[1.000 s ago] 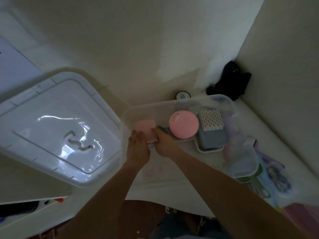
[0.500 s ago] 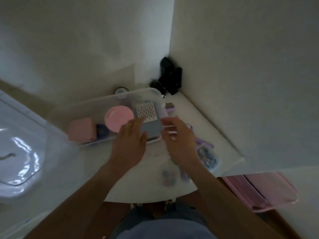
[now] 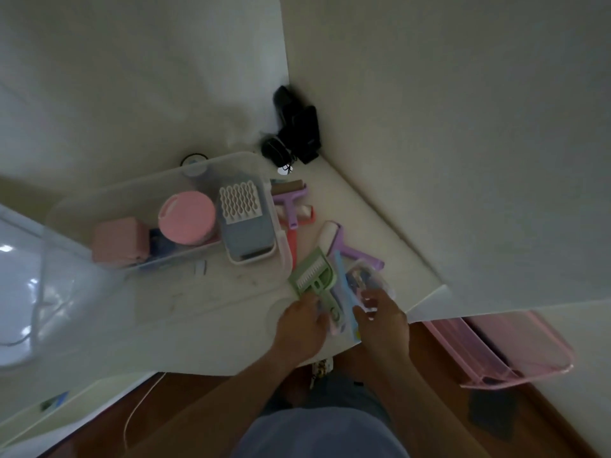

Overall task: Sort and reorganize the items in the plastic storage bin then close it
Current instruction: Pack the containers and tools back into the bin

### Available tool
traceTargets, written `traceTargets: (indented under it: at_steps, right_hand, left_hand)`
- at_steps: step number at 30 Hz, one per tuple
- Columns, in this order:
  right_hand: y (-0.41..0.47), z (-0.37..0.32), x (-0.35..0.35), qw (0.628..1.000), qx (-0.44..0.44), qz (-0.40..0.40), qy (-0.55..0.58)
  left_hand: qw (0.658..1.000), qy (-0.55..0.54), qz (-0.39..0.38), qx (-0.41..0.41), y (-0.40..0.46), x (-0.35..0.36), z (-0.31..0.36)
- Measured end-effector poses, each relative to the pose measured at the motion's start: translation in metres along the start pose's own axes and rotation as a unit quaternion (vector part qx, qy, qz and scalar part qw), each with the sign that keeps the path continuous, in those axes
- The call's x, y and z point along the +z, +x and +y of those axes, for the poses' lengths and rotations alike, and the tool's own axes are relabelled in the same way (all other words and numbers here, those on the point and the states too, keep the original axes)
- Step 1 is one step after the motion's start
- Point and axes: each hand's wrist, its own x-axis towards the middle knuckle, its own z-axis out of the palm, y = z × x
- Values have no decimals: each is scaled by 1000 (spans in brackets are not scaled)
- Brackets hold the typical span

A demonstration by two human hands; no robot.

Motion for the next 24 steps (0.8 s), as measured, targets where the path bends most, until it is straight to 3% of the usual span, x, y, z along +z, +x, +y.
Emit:
traceTargets:
  at_steps: [4, 8, 17, 21, 24]
  right_hand:
    - [11, 5, 9, 995, 30, -33, -89]
    - [16, 5, 26, 991, 45, -58, -108]
    - [28, 4, 35, 998, 7, -54, 21]
    - [35, -4, 19, 996, -12, -69, 61]
    - [38, -10, -5, 997, -53, -29, 45]
  left_hand:
    - [990, -111, 19, -83, 12, 12, 8]
    - [978, -176, 16, -112, 18, 26, 6]
    - [958, -255, 76, -107, 32, 27, 11]
    - [933, -327, 87, -119, 40, 26, 9]
    - [906, -393, 92, -125, 47, 23, 8]
